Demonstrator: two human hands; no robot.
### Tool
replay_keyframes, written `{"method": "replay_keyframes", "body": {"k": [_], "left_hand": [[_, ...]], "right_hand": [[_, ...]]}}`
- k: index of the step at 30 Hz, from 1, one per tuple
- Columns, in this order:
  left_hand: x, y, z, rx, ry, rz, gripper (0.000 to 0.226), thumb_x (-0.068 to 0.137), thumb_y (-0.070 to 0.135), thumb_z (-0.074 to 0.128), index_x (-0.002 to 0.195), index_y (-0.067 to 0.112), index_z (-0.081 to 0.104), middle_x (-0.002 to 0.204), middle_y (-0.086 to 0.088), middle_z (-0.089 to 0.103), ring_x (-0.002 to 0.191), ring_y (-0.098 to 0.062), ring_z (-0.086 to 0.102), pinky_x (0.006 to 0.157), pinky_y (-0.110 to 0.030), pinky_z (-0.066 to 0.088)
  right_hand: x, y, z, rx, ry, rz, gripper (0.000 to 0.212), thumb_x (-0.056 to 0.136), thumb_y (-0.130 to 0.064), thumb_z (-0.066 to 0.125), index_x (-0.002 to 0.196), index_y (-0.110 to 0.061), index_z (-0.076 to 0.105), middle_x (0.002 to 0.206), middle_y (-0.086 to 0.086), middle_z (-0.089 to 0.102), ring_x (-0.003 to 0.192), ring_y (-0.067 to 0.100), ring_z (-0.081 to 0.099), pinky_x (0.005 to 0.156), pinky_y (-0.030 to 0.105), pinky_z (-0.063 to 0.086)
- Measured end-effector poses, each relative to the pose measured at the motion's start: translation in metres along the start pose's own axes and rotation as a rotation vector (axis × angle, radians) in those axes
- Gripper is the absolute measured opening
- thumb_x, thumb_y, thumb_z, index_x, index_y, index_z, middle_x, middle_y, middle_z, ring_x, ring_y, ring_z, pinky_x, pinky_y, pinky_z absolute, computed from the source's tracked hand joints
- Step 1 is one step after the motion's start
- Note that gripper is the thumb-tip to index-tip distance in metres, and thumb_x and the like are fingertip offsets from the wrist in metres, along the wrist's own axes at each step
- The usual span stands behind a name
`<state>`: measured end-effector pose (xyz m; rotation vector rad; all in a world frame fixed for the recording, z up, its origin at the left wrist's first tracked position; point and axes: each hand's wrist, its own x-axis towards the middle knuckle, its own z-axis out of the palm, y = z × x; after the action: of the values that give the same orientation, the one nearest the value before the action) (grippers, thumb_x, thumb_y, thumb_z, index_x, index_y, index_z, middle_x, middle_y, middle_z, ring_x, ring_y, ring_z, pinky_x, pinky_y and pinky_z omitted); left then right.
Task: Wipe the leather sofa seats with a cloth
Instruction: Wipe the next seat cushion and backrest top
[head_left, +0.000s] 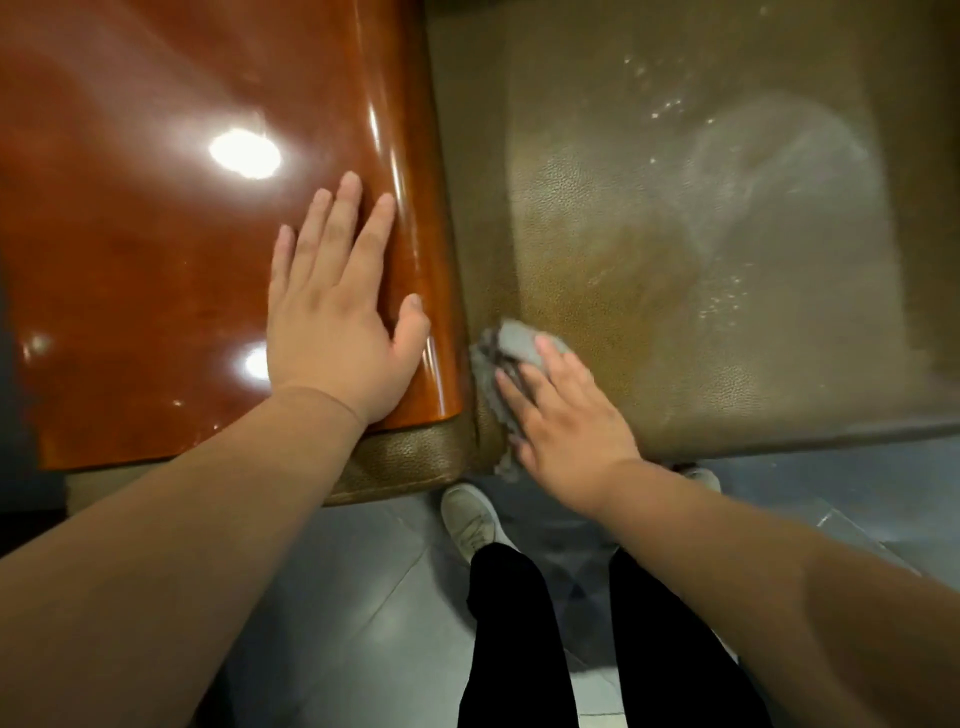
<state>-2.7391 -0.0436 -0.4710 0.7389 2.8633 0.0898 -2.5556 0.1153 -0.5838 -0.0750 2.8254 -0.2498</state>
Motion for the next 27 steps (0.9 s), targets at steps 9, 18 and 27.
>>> {"method": "replay_keyframes", "body": {"k": [9, 18, 27], "left_hand": [[-0.001, -0.002, 0.001, 0.020, 0.012, -0.005, 0.077, 0.100, 0.051, 0.045, 0.167, 0.031, 0.016, 0.177, 0.002, 0.008, 0.163, -0.020, 0.006, 0.132, -0.048, 0.005], [-0.001, -0.002, 0.002, 0.003, 0.011, 0.000, 0.077, 0.099, 0.052, 0.044, 0.167, 0.031, 0.017, 0.176, 0.002, 0.009, 0.163, -0.020, 0.006, 0.132, -0.049, 0.006], [-0.001, 0.001, -0.001, -0.020, 0.024, -0.003, 0.075, 0.099, 0.048, 0.049, 0.167, 0.030, 0.020, 0.176, 0.002, 0.011, 0.162, -0.020, 0.008, 0.132, -0.048, 0.005]], "right_hand": [[0.076, 0.075, -0.045, -0.064, -0.007, 0.365, 0.075, 0.105, -0.053, 0.018, 0.165, -0.011, 0.002, 0.172, 0.017, -0.005, 0.158, 0.041, -0.007, 0.128, 0.052, -0.004], [0.004, 0.010, -0.009, -0.045, -0.153, -0.288, 0.074, 0.097, -0.047, 0.035, 0.158, -0.004, 0.036, 0.161, 0.022, 0.039, 0.157, 0.045, 0.011, 0.128, 0.055, 0.008], [0.045, 0.054, -0.036, 0.007, -0.002, 0.460, 0.076, 0.102, -0.044, 0.028, 0.165, -0.009, 0.006, 0.172, 0.021, -0.004, 0.157, 0.047, -0.005, 0.128, 0.056, -0.003]]}}
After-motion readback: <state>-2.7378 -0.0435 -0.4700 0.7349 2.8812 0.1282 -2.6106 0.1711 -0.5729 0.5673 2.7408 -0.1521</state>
